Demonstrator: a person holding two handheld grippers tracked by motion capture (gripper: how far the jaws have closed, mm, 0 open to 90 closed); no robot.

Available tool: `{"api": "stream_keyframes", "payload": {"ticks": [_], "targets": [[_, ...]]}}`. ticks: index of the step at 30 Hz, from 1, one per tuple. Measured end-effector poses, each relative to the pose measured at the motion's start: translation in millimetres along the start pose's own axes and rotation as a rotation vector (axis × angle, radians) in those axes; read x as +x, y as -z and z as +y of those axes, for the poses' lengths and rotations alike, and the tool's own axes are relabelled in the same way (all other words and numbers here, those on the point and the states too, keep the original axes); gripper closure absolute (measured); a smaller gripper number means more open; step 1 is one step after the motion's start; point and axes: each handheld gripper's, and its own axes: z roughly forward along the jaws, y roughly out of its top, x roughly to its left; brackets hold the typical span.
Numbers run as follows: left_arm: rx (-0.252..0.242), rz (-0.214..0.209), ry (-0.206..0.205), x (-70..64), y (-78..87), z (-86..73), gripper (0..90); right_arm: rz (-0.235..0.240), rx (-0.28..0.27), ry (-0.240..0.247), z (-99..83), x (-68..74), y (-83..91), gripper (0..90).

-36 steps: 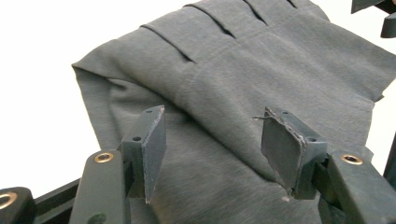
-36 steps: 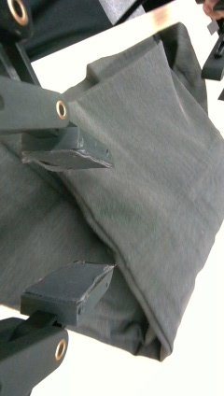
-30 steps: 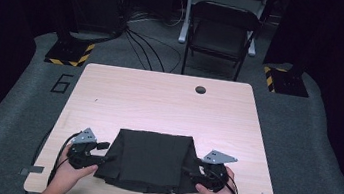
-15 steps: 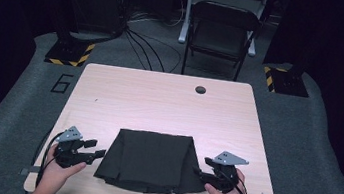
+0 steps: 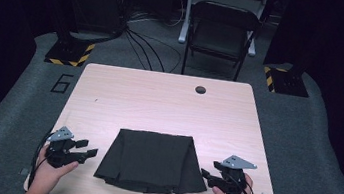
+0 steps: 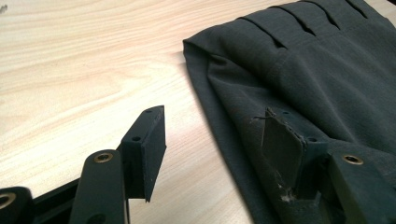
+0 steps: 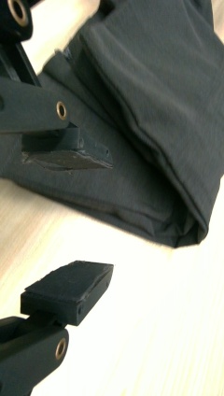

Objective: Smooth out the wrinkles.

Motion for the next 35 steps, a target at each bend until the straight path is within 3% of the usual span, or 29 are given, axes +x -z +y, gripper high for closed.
{"api": "stream_keyframes", "payload": {"ticks": [7, 11, 22, 28, 35], "targets": [[0.014, 0.012, 0.036, 9.5, -6.0, -2.1, 40.0, -0.013, 0.029, -0.065, -7.2, -16.7, -9.4, 41.9], [0.018, 0.025, 0.027, 9.8, -10.3, -2.9, 40.0, -0.018, 0.036, -0.082, -8.4, -20.1, -12.2, 41.9], [0.065, 0.029, 0.01, 10.2, -19.9, -3.2, 40.0, -0.021, 0.068, -0.026, -7.6, -14.6, -21.8, 41.9], [0.066, 0.033, -0.002, 6.8, -22.2, -2.6, 39.9, -0.028, 0.091, -0.036, -9.3, -16.4, -24.4, 41.8], [0.06, 0.037, -0.012, 6.2, -24.2, -1.0, 39.6, -0.029, 0.076, -0.038, -10.1, -16.1, -21.3, 41.1]]}}
